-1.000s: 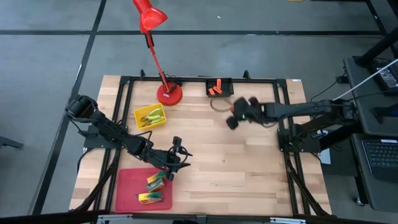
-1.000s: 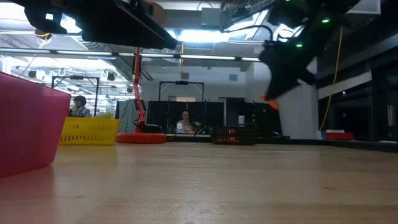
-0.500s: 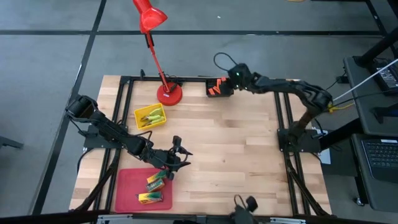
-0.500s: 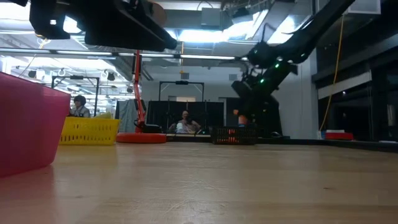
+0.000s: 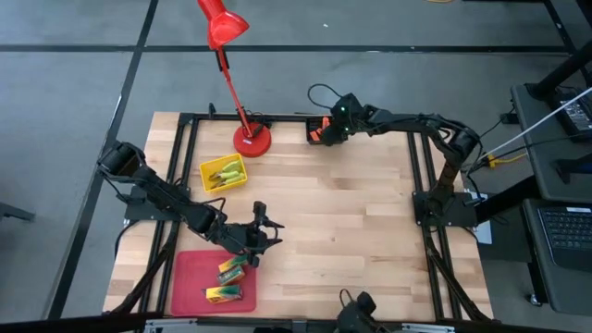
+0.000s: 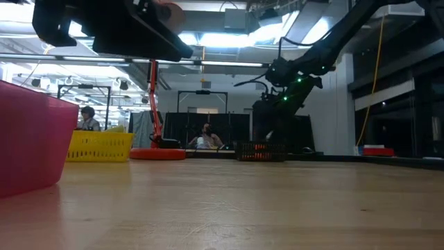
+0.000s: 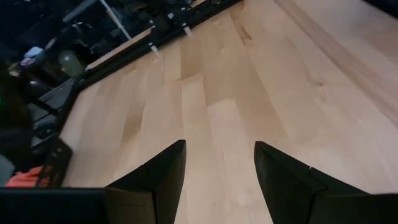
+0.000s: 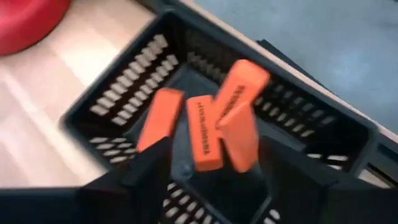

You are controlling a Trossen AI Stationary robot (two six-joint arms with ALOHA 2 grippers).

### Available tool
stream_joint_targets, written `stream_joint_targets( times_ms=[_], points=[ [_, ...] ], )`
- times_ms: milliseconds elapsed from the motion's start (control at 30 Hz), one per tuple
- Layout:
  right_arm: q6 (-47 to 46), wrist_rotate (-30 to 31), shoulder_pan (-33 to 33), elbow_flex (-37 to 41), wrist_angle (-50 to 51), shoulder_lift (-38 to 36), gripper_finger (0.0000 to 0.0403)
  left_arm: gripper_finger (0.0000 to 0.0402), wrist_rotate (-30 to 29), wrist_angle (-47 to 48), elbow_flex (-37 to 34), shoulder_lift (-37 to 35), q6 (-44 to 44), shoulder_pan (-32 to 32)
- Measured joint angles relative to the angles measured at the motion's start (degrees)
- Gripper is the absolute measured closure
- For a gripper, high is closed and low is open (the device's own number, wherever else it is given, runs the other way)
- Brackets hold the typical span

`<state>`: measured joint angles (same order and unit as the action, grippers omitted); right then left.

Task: Pick & Place School Supplies
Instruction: Return to Home Position

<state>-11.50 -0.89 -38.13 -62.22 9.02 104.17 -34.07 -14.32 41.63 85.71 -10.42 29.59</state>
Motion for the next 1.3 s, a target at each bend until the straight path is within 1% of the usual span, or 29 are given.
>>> stream_joint_targets(
  times_ms=[67,133,233,300,400,467,533,600,633,700,767,800,900,967,1033,1100,1167,1233,1300],
  points=[
    [1.29,0.0,1.27,0.26,0.59,-0.79,0.0152,0.0215,-2.23,0.49,0.0,0.0,0.34,0.82],
    [2.58,-0.13,2.9,1.24,0.67,-1.81,0.0143,0.0215,-3.33,2.09,0.0,-0.16,1.01,1.45],
    [4.39,-2.72,5.74,4.23,-0.2,-5.51,0.0143,0.0215,-3.55,6.65,-0.12,-1.45,3.99,1.98],
    [4.65,-5.24,7.85,7.99,-2.98,-9.6,0.0149,0.0215,-4.02,5.31,-2.96,-3.67,5.39,2.2],
    [4.46,-7.34,11.33,16.84,-8.82,-17.98,0.016,0.0215,-6.22,-1.58,-11.23,-9.54,7.25,3.41],
    [2.66,-7.57,13.88,23.78,-13.88,-25.04,0.0168,0.0215,-8.92,-7.0,-18.25,-15.93,9.61,5.69],
    [0.01,-7.53,16.36,30.49,-18.82,-32.64,0.0175,0.0215,-11.98,-14.39,-25.56,-23.22,10.26,8.66],
    [-2.36,-6.75,18.95,36.11,-22.94,-40.43,0.0181,0.0215,-14.87,-24.04,-32.15,-30.45,6.47,10.76],
    [-2.93,-6.24,20.39,38.09,-24.35,-44.18,0.0184,0.0216,-15.71,-28.62,-34.93,-33.48,3.8,10.67],
    [-3.57,-5.0,23.37,40.94,-26.05,-51.05,0.0189,0.0219,-15.09,-35.05,-39.13,-38.12,-1.6,7.96],
    [-3.43,-3.14,26.24,42.19,-26.13,-56.3,0.0192,0.0225,-9.48,-36.74,-41.11,-41.48,-4.91,2.53],
    [-3.07,-2.53,27.44,42.38,-26.02,-58.46,0.0193,0.0228,-5.99,-34.8,-41.01,-43.01,-5.06,-0.9],
    [-2.53,-0.12,30.99,42.45,-26.14,-63.04,0.0193,0.0237,8.72,-27.86,-41.06,-45.63,-2.73,-13.13],
    [-1.48,1.79,33.15,42.45,-25.85,-64.69,0.0193,0.0244,18.26,-25.0,-41.11,-47.16,-1.45,-21.08],
    [-1.22,4.13,34.91,42.45,-24.57,-65.49,0.0193,0.025,26.43,-24.44,-41.11,-49.7,-1.12,-27.7],
    [-1.11,6.03,36.42,42.47,-22.98,-65.73,0.0193,0.0257,32.62,-20.15,-41.11,-52.64,0.55,-33.4],
    [-0.91,7.34,37.82,42.47,-21.29,-65.73,0.0193,0.0261,37.88,-12.53,-41.11,-56.69,2.4,-37.73],
    [-0.9,8.67,39.13,42.47,-19.7,-65.73,0.0193,0.0265,41.33,-5.13,-41.11,-61.04,4.28,-40.88],
    [-1.36,9.94,40.45,42.47,-19.27,-65.73,0.0193,0.0267,44.71,0.8,-41.11,-65.5,6.1,-42.58]
  ],
)
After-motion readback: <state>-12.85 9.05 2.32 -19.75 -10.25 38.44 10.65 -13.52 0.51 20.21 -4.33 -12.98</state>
